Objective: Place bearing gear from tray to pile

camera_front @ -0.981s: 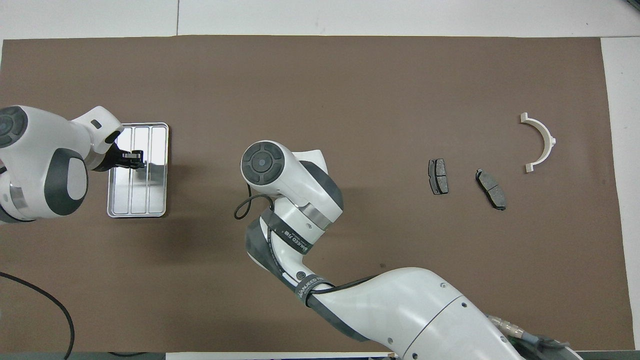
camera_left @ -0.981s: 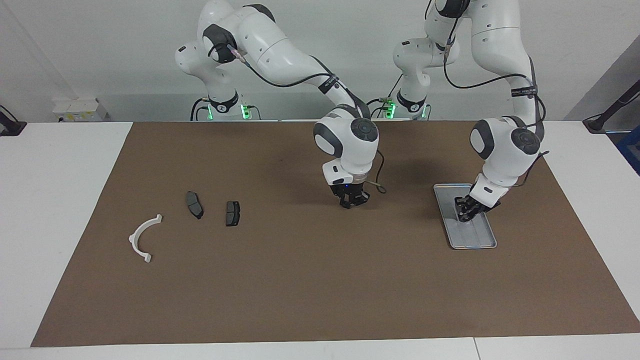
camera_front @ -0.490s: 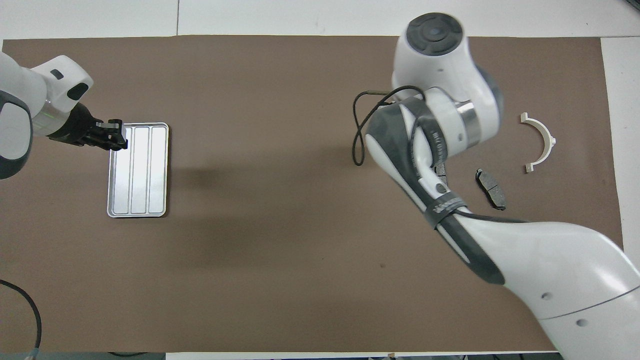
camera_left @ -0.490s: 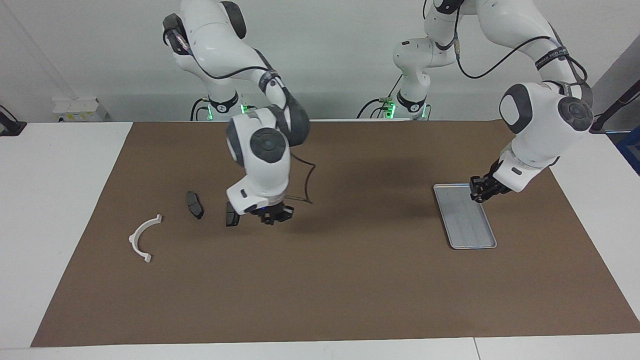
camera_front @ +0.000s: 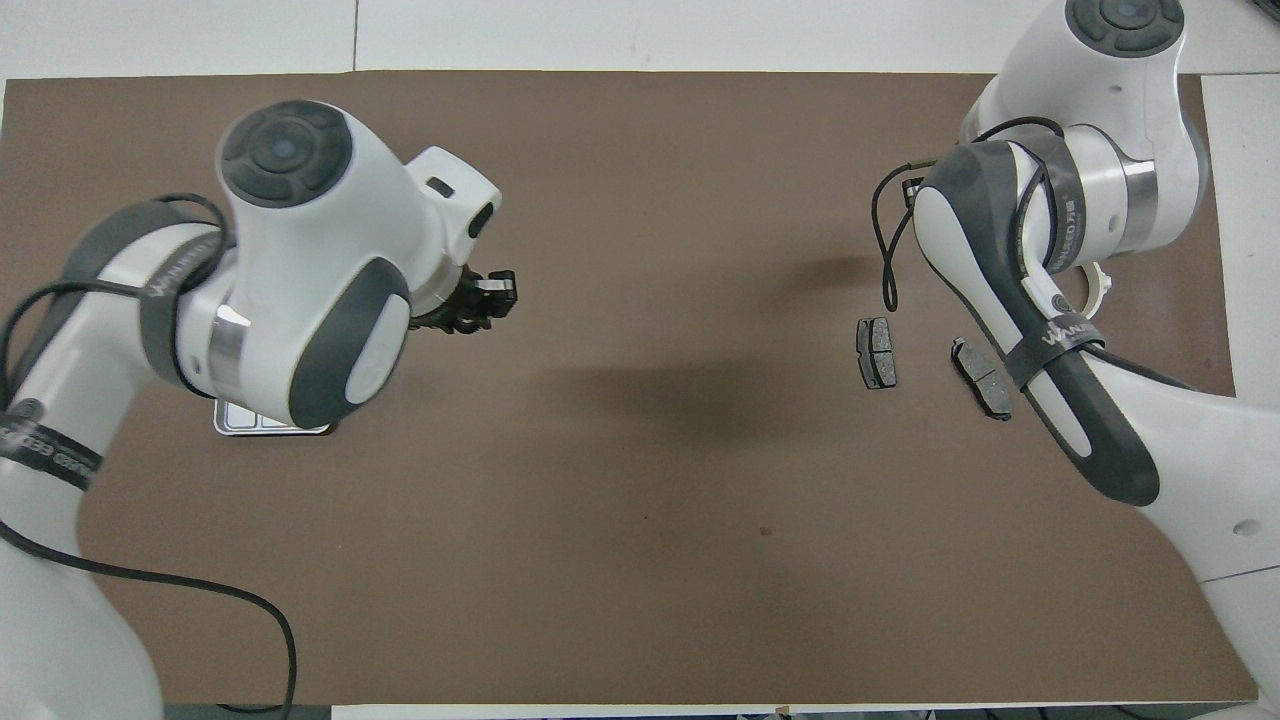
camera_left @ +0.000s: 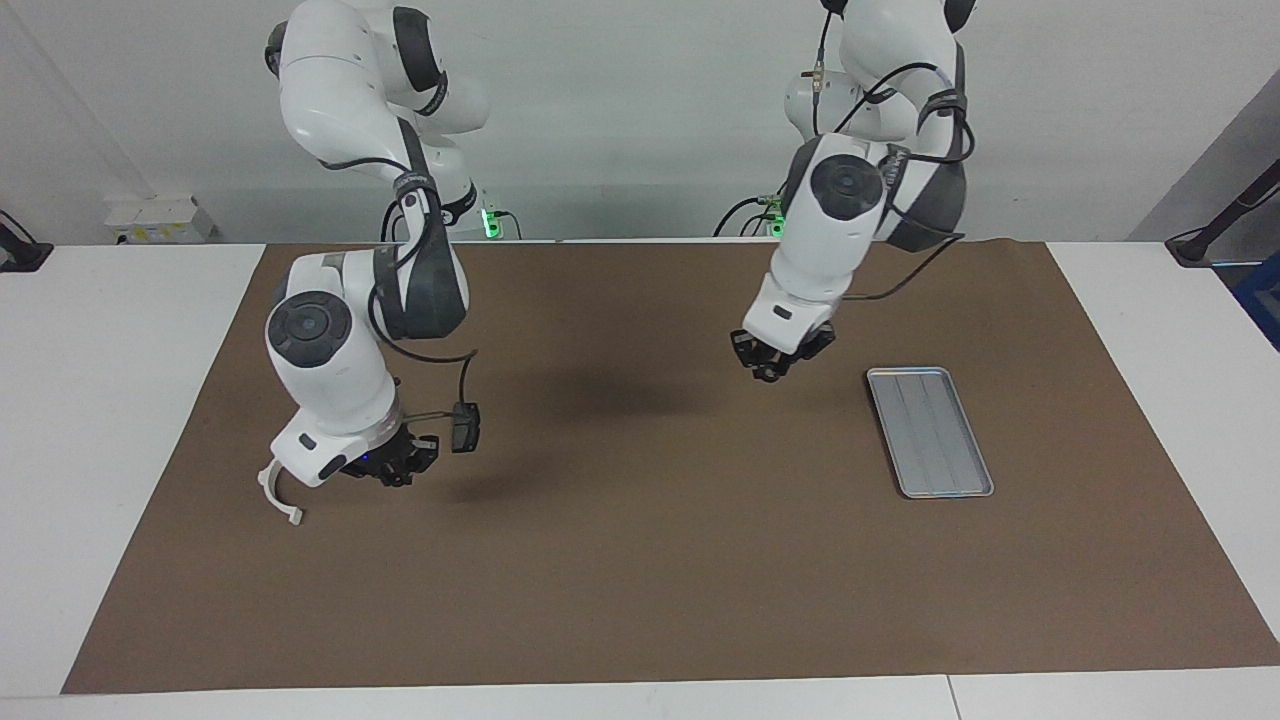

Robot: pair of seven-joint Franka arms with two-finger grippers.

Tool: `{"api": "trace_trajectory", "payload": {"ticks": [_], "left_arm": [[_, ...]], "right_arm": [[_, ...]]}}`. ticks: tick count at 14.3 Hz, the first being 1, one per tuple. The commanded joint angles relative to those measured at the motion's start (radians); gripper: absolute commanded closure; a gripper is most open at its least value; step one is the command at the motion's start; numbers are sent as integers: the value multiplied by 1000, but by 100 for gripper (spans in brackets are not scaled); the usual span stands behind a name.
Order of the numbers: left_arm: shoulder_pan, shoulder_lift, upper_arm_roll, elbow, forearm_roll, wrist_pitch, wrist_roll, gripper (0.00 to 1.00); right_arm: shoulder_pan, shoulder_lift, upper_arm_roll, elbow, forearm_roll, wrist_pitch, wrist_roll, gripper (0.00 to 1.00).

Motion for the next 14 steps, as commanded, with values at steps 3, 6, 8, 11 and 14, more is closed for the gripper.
{"api": "trace_trajectory", "payload": {"ticks": [3,6,8,11,14], "left_arm": [[-92,-1,16,-141,15,198,-87,100],[-120,60,19,-169,16,269,-89,100],[-137,101,19,-170,19,325,-99,100],[-158,111,17,-173,19,342,-102,100],[-158,123,19,-187,19,376,-109,100]], "right_arm": [[-70,10,16,-163,-1,246,-103,100],[-76,39,16,-177,-4,306,-105,100],[-93,49,16,-198,-4,353,-108,100],[-92,49,16,-203,-4,352,-107,100],[-78,36,16,-202,-3,335,-97,0]]}}
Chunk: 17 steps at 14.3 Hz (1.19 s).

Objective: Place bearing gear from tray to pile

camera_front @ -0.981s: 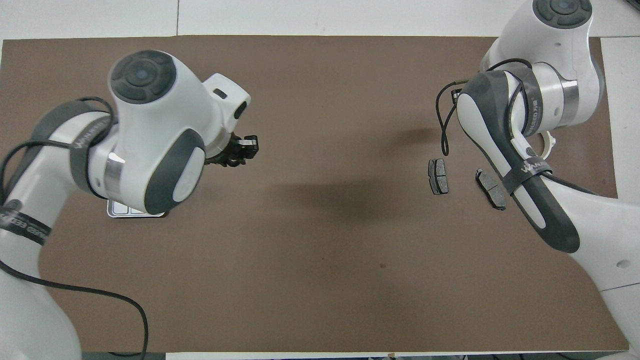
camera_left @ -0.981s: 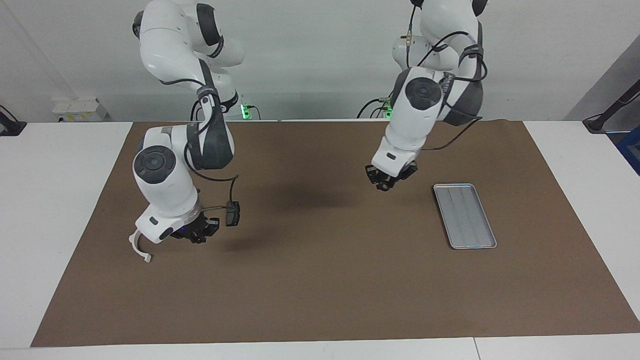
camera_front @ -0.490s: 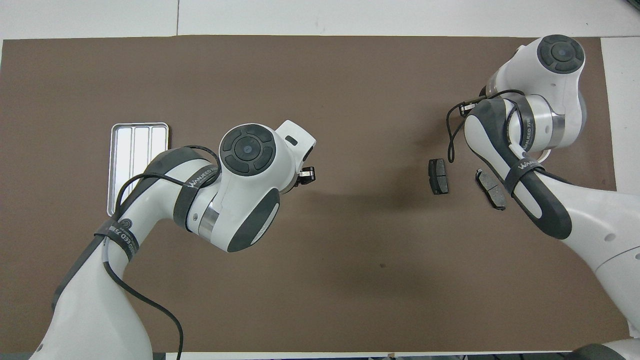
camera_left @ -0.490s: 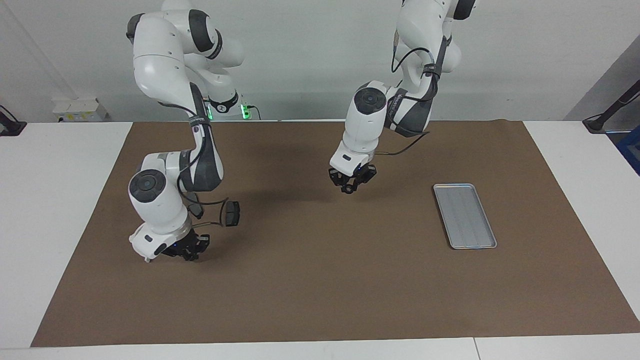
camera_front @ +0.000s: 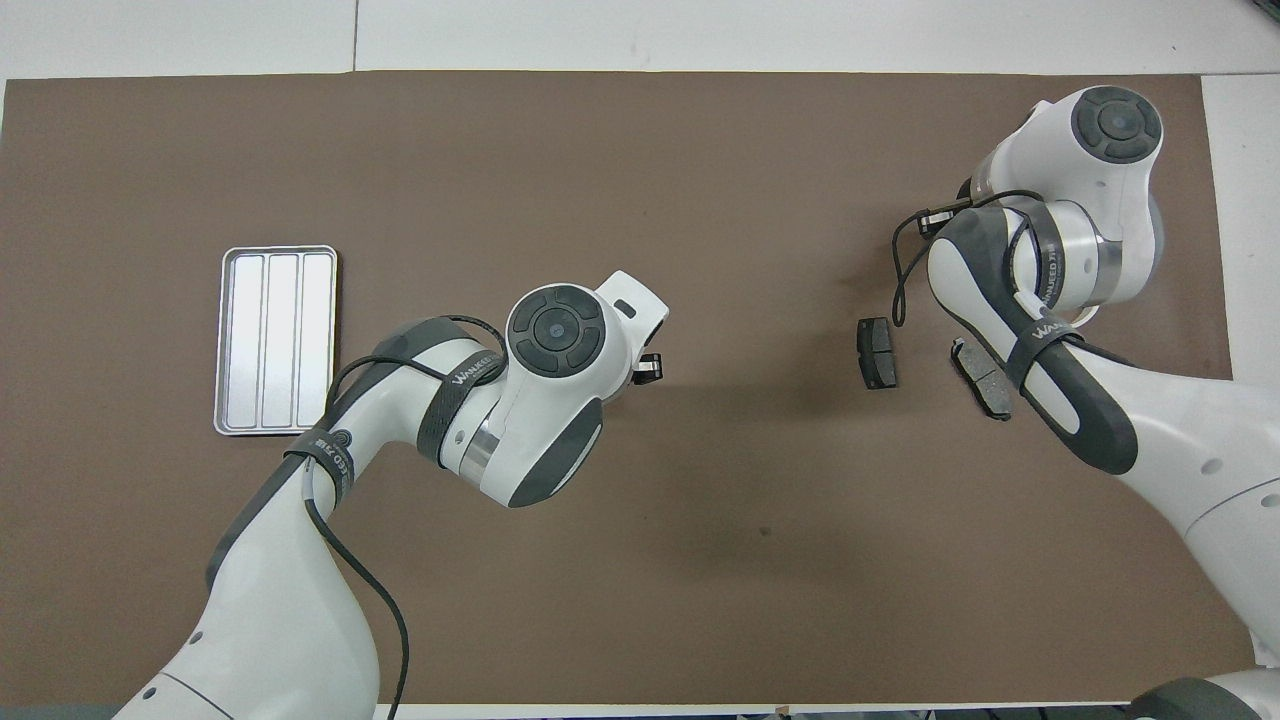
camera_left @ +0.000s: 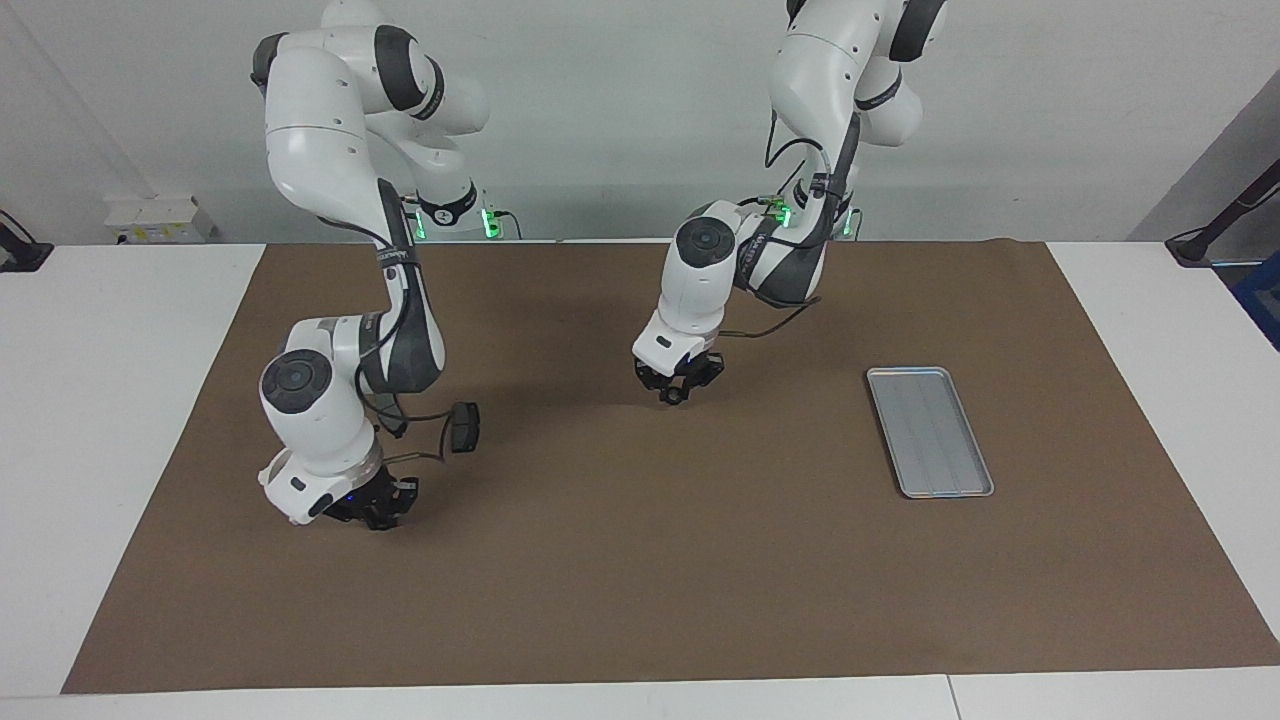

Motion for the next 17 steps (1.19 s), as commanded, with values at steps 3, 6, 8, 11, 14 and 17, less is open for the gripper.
{"api": "trace_trajectory", "payload": {"ticks": [3,6,8,11,14,17], "left_arm": [[-18,3,19,-55,22,87,-25,100],[-18,3,19,-63,24,98,-25,100],[-18,3,19,-77,24,109,-25,100],[-18,3,19,-94,28,143,-25,100],[-18,0,19,-120,42,175,-25,100],[-9,-3,22,-102,58,112,-13,0]], "right_arm": [[25,-69,15,-7,-4,-96,-13,0],[83,-140,9,1,-29,-196,-2,0],[97,-168,17,16,-49,-254,57,0],[154,-192,18,16,-46,-311,212,0],[171,-194,18,16,-44,-313,249,0],[172,-194,18,16,-44,-313,260,0]]}}
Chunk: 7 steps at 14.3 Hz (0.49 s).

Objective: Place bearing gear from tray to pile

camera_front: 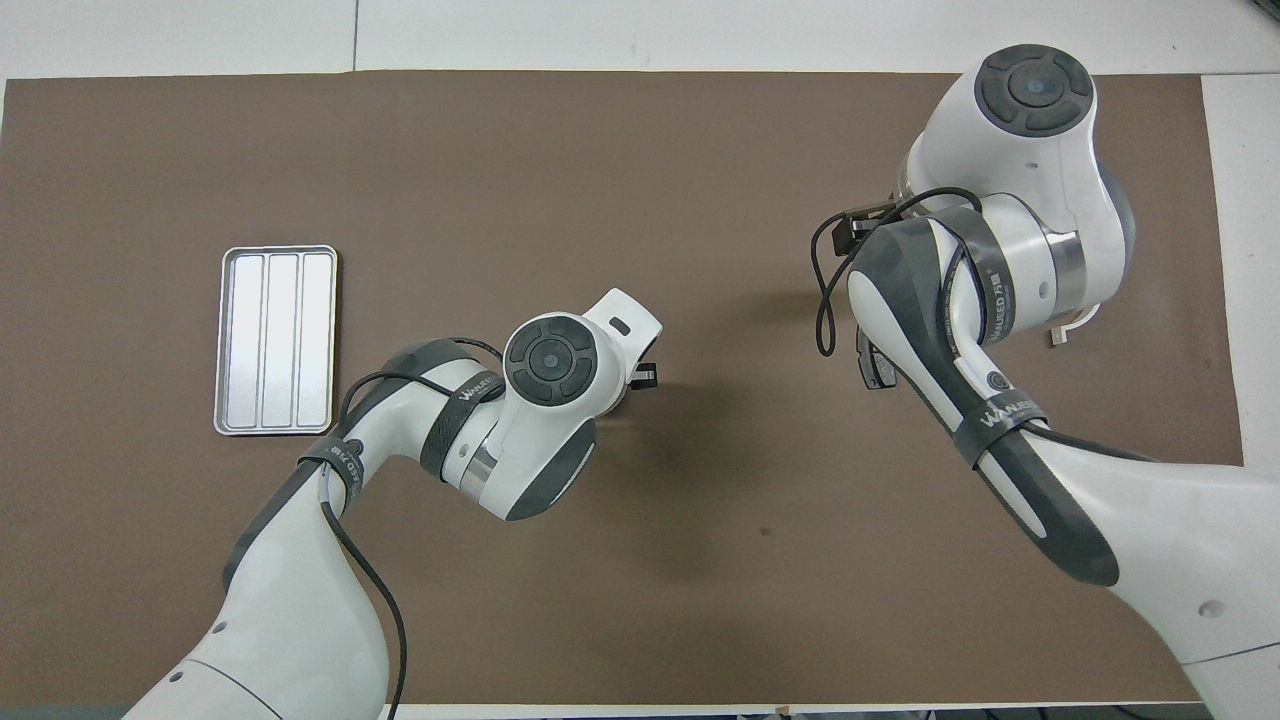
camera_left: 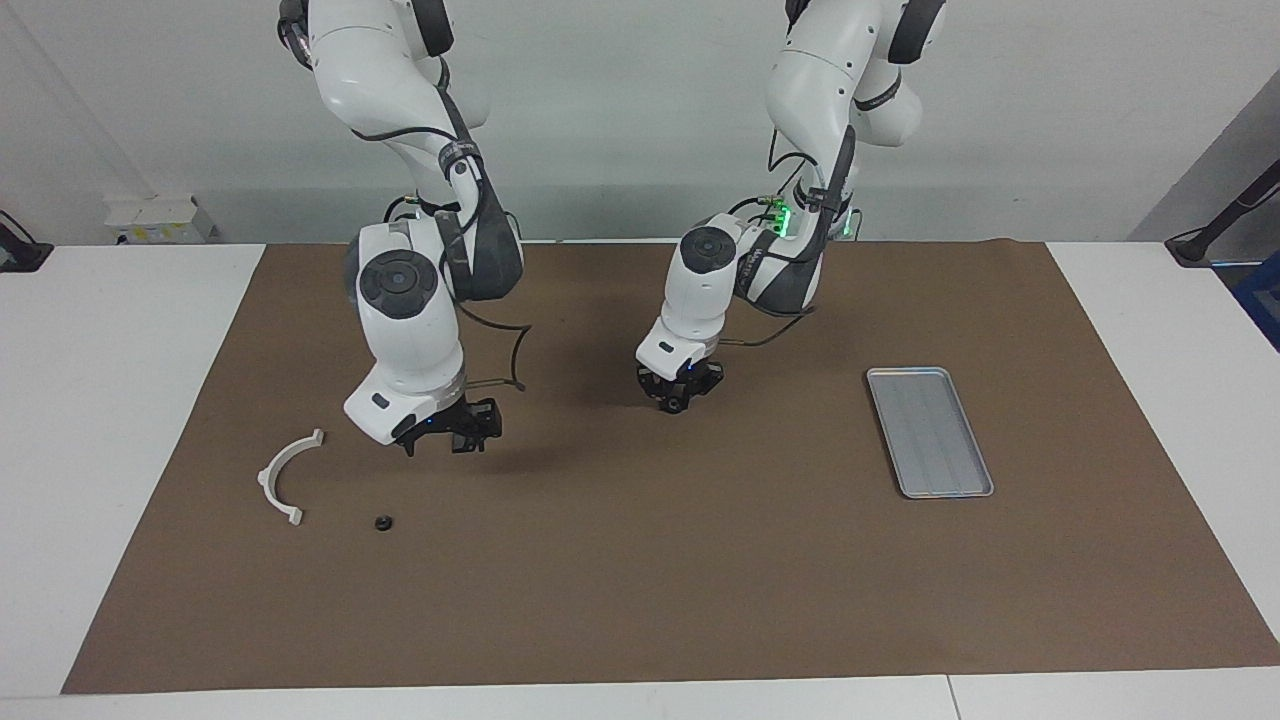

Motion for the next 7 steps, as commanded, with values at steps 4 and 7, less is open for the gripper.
{"api": "trace_trajectory", "payload": {"ticks": [4,7], "left_arm": [[108,-142,12,67,-29,-324,104,0],[218,-213,20,142,-96,-474,221,0]], "right_arm": [[7,-9,7,-5,-9,-11,87,0],[100,-15,14,-13,0,-11,361,0]]}}
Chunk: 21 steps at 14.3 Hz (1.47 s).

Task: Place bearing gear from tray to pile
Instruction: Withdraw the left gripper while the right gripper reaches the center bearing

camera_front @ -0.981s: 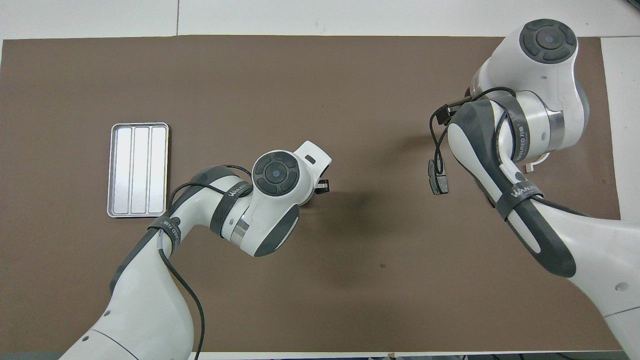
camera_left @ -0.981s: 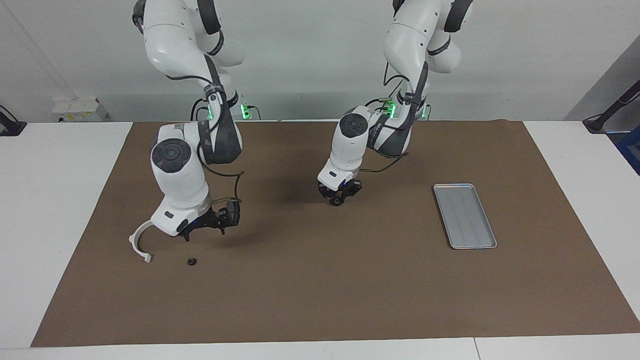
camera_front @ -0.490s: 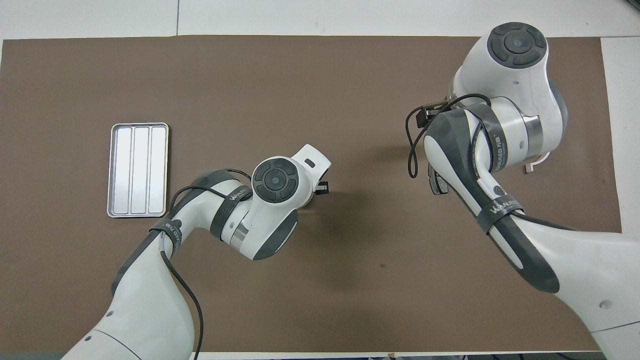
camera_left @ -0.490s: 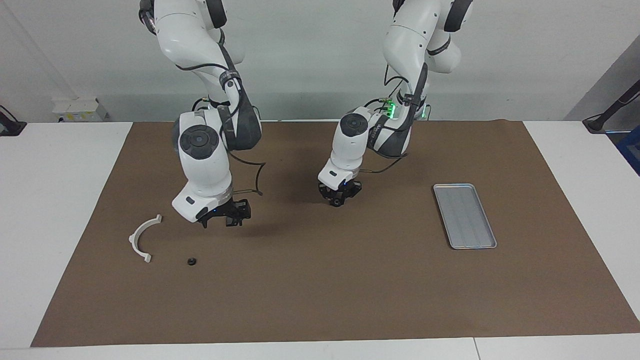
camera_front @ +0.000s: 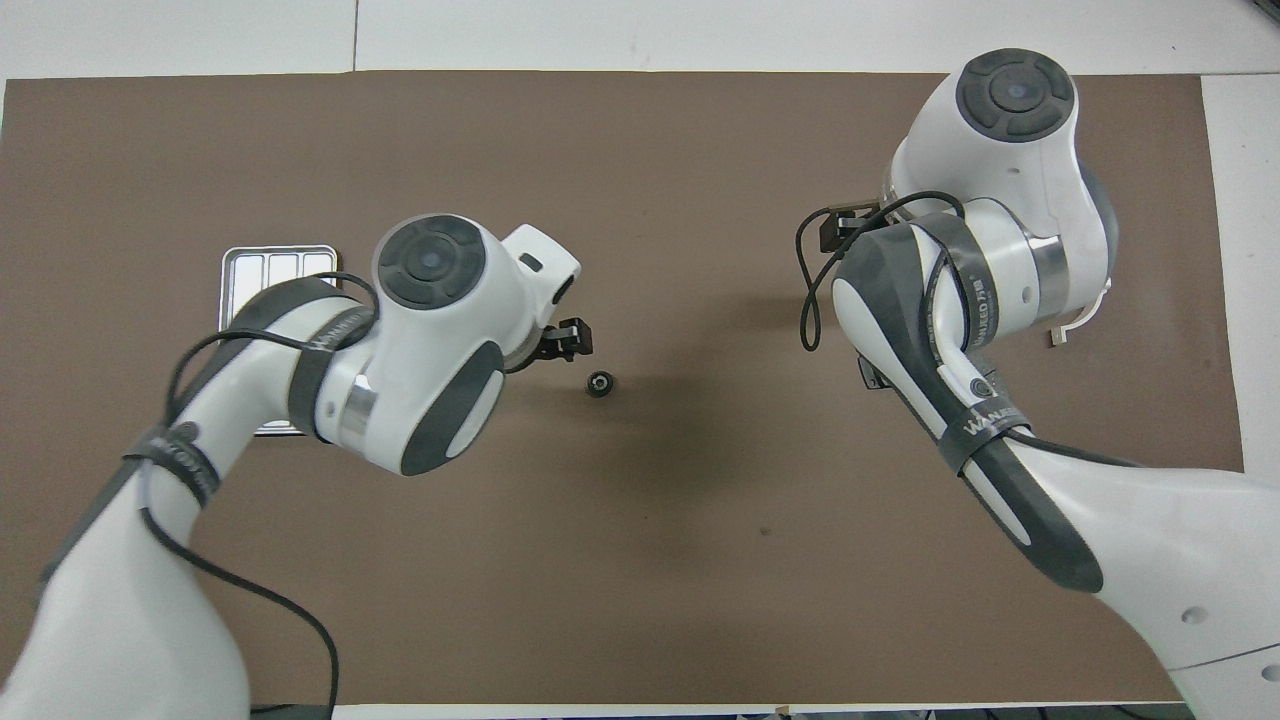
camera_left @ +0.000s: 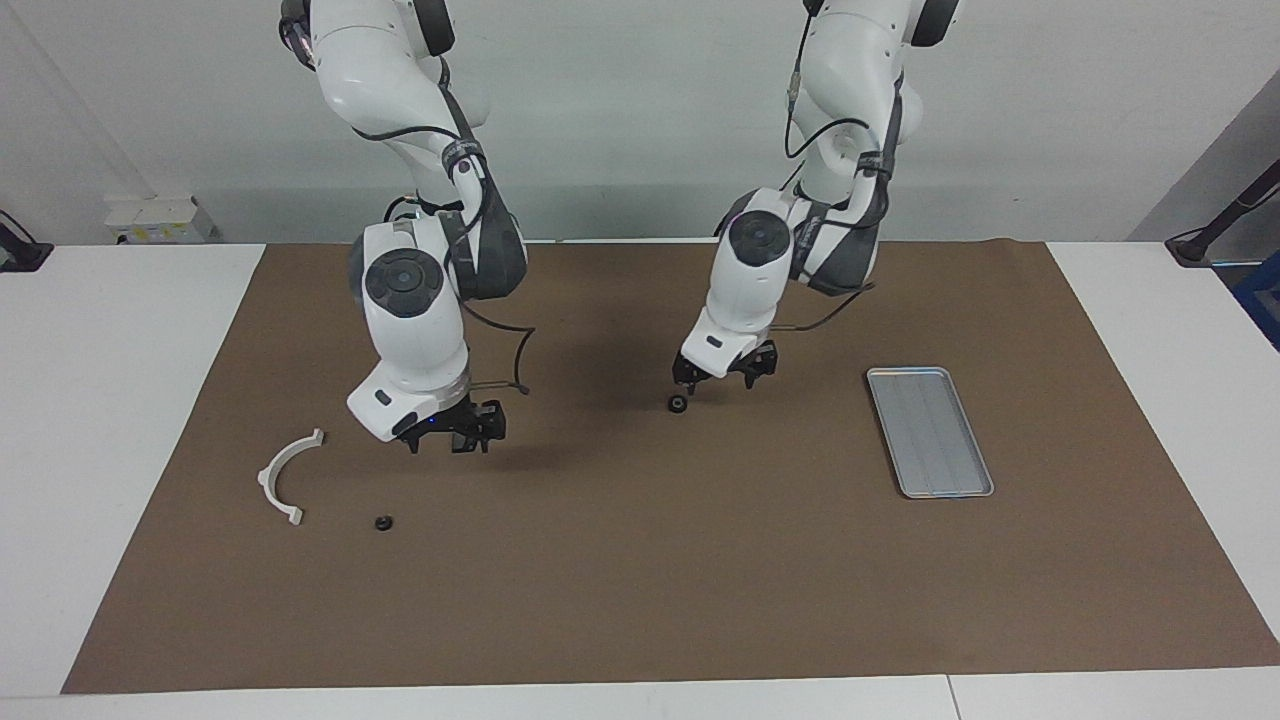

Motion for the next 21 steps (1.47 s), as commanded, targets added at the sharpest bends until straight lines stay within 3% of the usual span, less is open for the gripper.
{"api": "trace_trajectory", "payload": {"ticks": [1,5,9,11,14,16,18,21], "left_arm": [[109,-72,-1,58,-39,-140,95,0],[314,-74,3,180,-25,-257,271,0],[477,-141,6,194,36,-262,397,0],[504,-238,8,198,34,-306,399,0],[513,-275,8,199,36,-429,398,0],[507,-341,2,123,36,-534,407,0],[501,-335,0,156,35,-581,427,0],[501,-315,-1,194,27,-596,434,0]], "right_arm": [[93,-15,17,-13,34,-9,281,0],[258,4,16,-5,79,27,639,0],[409,132,13,49,50,95,871,0],[438,190,13,89,44,106,974,0],[443,203,16,93,48,139,1003,0],[443,205,16,67,50,165,1011,0],[447,205,14,3,50,245,1016,0],[449,202,14,-22,47,250,1016,0]]}}
